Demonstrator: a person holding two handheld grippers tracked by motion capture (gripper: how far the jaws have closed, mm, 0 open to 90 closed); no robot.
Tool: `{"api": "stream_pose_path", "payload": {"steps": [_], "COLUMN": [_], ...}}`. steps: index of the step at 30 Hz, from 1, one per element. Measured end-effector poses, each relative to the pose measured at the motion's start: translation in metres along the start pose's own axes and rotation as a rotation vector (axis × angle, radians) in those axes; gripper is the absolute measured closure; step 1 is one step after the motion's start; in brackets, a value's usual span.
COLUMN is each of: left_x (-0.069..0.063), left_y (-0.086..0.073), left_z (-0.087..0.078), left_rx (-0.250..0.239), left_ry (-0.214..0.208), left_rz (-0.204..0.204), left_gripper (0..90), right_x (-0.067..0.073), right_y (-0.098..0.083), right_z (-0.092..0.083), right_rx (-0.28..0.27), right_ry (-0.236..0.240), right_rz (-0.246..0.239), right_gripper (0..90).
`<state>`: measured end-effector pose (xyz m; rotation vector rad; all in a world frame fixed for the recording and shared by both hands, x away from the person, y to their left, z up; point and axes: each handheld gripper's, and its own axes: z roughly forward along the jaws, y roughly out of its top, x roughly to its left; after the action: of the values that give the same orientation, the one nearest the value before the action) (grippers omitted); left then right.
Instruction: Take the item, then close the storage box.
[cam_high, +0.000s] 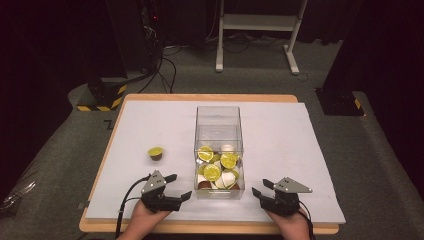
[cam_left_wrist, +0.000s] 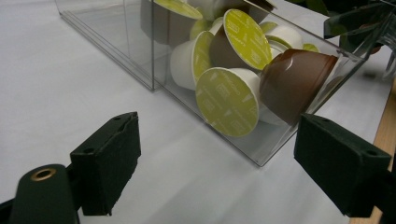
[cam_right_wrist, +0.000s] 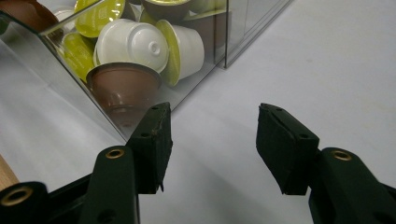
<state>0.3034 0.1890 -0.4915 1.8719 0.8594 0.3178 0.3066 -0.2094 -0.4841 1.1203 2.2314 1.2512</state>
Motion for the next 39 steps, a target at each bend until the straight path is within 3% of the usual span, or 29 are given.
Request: {"api": "stream_pose_path", "payload": {"steps": [18,39], "left_x": [-0.008,-0.011], "left_y": [0.0,0.0], "left_z": [0.008,0.013], "left_rx": [0.019,0.016], "left_ry": [-0.025,-0.017], "left_rz": [0.019,0.024], "left_gripper": [15.0,15.0], "right_x": [0.012,0.017], "right_y": [0.0,0.0], "right_z": [0.01,0.008], "right_rx": [0.034,0.012], "right_ry": [0.081,0.152], "right_rz": [-0.04,-0.077], "right_gripper": [43.8,44.3]}}
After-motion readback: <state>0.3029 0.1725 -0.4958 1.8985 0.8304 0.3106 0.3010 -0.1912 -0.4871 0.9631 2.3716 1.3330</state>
